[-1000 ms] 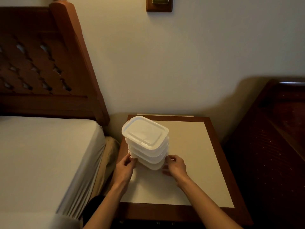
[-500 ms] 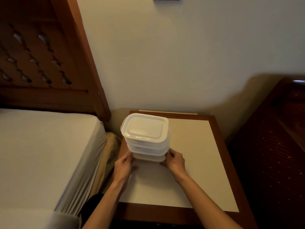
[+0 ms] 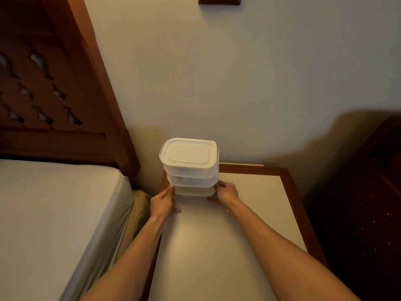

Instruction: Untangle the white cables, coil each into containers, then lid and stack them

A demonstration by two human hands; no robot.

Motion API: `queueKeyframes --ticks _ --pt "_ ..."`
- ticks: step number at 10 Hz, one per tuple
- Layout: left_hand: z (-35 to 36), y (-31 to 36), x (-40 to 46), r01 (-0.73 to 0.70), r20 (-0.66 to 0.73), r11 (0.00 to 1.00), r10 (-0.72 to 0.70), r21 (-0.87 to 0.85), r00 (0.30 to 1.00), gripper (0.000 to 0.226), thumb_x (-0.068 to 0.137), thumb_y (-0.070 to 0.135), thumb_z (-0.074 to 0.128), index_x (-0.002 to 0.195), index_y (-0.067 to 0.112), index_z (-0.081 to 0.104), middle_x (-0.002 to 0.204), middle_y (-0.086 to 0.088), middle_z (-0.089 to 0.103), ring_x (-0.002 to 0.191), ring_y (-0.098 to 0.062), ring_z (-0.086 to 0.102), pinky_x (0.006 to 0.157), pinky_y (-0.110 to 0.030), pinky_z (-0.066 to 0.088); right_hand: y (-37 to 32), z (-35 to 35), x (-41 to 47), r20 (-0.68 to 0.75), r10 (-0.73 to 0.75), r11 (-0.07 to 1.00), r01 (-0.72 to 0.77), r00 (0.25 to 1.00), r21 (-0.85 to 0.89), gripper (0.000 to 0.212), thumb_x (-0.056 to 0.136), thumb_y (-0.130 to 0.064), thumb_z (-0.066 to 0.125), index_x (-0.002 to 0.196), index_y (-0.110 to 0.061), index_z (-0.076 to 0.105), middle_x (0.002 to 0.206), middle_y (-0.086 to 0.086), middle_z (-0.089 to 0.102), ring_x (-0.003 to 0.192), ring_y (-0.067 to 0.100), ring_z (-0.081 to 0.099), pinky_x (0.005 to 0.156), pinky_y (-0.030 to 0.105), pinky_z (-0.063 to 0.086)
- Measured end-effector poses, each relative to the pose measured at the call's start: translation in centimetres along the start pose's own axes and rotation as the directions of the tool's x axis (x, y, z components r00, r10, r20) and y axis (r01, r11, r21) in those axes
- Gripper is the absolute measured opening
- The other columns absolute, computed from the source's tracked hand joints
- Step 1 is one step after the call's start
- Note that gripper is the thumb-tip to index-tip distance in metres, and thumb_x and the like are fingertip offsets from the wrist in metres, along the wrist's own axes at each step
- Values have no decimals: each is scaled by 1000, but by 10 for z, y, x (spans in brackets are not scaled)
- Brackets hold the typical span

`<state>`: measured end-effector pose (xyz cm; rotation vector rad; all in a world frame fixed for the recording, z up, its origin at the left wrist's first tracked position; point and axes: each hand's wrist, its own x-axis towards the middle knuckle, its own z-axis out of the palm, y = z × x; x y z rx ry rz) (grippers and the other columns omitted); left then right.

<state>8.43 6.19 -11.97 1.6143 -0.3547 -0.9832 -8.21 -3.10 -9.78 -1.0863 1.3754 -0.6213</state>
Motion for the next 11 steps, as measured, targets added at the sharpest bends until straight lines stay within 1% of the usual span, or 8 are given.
queueKeyframes --ticks 1,3,4,5,6,7,9,11 --pt "9 9 14 -4 -6 1000 4 -21 1000 37 96 25 59 132 16 58 81 -5 55 60 -17 54 65 -41 61 -11 3 15 10 0 1000 0 1000 -23 32 100 -17 52 130 -10 61 123 11 65 96 31 68 73 41 62" --pt "5 24 23 71 43 997 -70 -32 997 26 93 27 63 115 14 69 100 -5 64 80 -18 60 68 -39 60 -23 0 24 28 83 996 -84 996 36 26 101 -15 48 121 -11 65 112 10 68 91 28 69 69 38 62" --pt "0 47 32 81 -123 993 -91 -83 988 33 89 36 59 110 13 69 110 -6 66 94 -20 59 75 -41 54 -33 -3 25 -77 180 977 -169 981 127 30 98 -22 47 121 -11 61 110 9 66 94 28 63 68 37 58" --pt "6 87 37 178 28 970 -176 -165 984 63 87 65 41 129 23 59 130 -3 59 114 -25 54 94 -47 39 -60 -5 18 -111 222 954 -192 969 232 52 99 -46 39 142 -17 43 134 11 52 116 34 51 90 50 47" --pt "21 118 28 358 269 908 -296 -219 916 75 82 79 28 110 23 70 109 -8 68 99 -29 58 87 -43 40 -92 -4 -2 57 256 915 -261 965 308 68 96 -64 28 149 -21 32 146 13 43 132 36 41 107 56 32" --pt "37 126 25 420 387 878 -313 -231 867 76 80 81 27 83 22 75 96 -8 73 85 -29 64 73 -35 50 -107 2 -5 162 276 888 -316 947 335 67 94 -66 25 122 -15 59 102 10 65 94 29 57 89 44 45" --pt "45 123 38 319 326 901 -220 -292 919 62 84 70 34 80 23 74 96 -6 72 83 -27 64 79 -37 51 -108 7 8 166 290 895 -329 942 300 66 85 -71 28 93 -19 69 93 11 71 91 28 62 84 38 48" --pt "47 127 39 343 382 893 -220 -292 897 56 85 66 38 85 23 74 100 -6 71 85 -28 64 76 -36 53 -116 3 -2 184 300 878 -347 936 330 74 94 -68 16 111 -14 63 104 16 65 92 32 56 94 45 35"
